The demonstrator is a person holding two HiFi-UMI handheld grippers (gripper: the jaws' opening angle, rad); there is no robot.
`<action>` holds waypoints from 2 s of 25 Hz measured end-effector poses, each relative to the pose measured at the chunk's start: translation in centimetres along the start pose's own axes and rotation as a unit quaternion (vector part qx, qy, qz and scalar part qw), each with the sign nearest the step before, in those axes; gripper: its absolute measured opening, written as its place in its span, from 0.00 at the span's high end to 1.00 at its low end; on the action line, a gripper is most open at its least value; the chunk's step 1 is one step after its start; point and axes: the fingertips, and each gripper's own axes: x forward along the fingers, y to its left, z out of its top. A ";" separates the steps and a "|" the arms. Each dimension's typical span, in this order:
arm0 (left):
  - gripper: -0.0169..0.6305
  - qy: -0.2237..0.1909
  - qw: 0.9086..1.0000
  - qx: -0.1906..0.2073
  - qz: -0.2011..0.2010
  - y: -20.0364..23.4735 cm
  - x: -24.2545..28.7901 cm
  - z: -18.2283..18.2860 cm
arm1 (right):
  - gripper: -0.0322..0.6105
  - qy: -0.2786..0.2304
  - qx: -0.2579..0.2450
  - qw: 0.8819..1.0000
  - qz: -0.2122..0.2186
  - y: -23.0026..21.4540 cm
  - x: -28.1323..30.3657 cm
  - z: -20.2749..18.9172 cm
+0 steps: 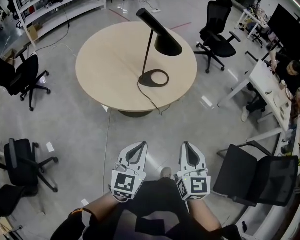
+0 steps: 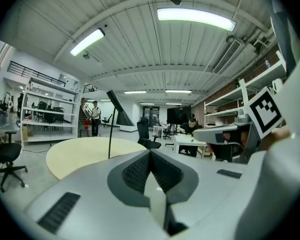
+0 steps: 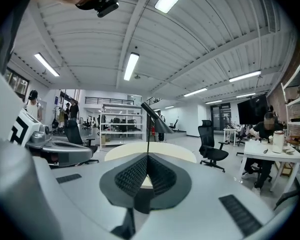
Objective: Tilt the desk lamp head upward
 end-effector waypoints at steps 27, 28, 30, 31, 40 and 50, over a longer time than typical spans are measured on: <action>0.91 -0.003 0.974 -0.006 0.228 5.3 26.4 7.2 | 0.93 -0.015 0.024 0.977 0.211 -20.5 26.6 2.5; 0.91 -0.002 0.972 -0.005 0.233 5.3 26.8 7.5 | 0.93 -0.014 0.027 0.976 0.216 -20.9 27.1 2.5; 0.91 -0.004 0.971 -0.006 0.240 5.7 27.6 8.0 | 0.93 -0.010 0.030 0.974 0.223 -21.4 28.3 2.3; 0.91 -0.006 0.970 -0.008 0.241 6.1 27.9 8.2 | 0.93 -0.008 0.029 0.974 0.225 -21.5 29.0 2.3; 0.90 -0.031 0.972 0.005 0.231 12.7 30.1 13.6 | 0.93 0.024 0.024 0.972 0.231 -20.2 34.1 3.5; 0.90 -0.068 0.978 0.023 0.198 21.0 29.7 20.4 | 0.93 0.030 0.035 0.982 0.184 -17.9 39.2 6.2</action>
